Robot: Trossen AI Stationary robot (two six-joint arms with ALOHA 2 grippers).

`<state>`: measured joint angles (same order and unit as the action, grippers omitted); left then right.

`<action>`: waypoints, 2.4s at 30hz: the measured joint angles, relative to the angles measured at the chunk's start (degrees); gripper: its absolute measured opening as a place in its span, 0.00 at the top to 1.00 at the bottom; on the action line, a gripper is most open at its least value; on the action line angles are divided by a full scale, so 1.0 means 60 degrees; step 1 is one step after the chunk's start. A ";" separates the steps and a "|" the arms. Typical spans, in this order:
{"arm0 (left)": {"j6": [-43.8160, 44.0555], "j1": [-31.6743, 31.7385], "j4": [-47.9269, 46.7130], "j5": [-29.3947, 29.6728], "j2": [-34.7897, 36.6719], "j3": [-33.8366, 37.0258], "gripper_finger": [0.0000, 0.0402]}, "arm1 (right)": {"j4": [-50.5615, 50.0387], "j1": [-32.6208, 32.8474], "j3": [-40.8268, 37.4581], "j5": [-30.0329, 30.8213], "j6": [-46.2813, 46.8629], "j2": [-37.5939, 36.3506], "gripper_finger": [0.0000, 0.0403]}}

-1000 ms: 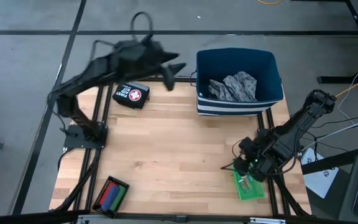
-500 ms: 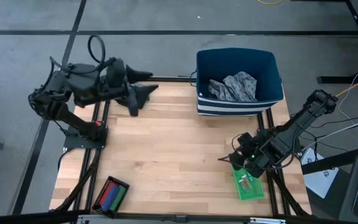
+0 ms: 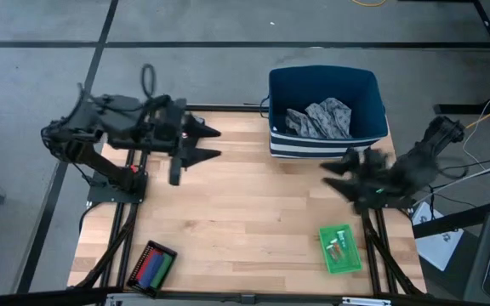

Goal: Pick & place medical supplies in basket/bin
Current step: Return to Home Position

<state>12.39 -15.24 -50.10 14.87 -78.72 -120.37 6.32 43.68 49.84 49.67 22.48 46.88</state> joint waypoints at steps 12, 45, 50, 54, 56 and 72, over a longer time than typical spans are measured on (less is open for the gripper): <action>-0.0451 -0.0526 0.5746 -0.0324 0.2640 0.5864 0.47 | -0.2373 0.0434 0.0004 0.1156 -0.2177 -0.2325 0.37; 0.0938 -0.1990 1.9493 0.3600 0.5399 1.9436 0.46 | -0.4121 0.0532 -0.5675 -0.2713 0.3358 -0.7811 0.37; 0.1467 -0.1990 1.9860 0.3638 0.5212 1.9928 0.46 | -0.3965 0.0532 -0.5964 -0.2651 0.3544 -0.7818 0.37; 0.2234 -0.1973 1.8744 0.3978 0.5189 1.9929 0.46 | -0.4770 0.0532 -0.5974 -0.2232 0.3716 -0.7818 0.37; 0.2811 -0.1946 1.8216 0.4093 0.5159 1.9929 0.47 | -0.5291 0.0532 -0.5974 -0.2057 0.4032 -0.7818 0.37; 0.3474 -0.1943 1.6851 0.4065 0.4995 1.9955 0.46 | -0.8694 0.0530 -0.6280 -0.1905 0.6894 -0.7725 0.37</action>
<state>33.23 -26.89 51.01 39.27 -48.75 -0.64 -45.84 46.86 12.16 38.24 63.84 0.53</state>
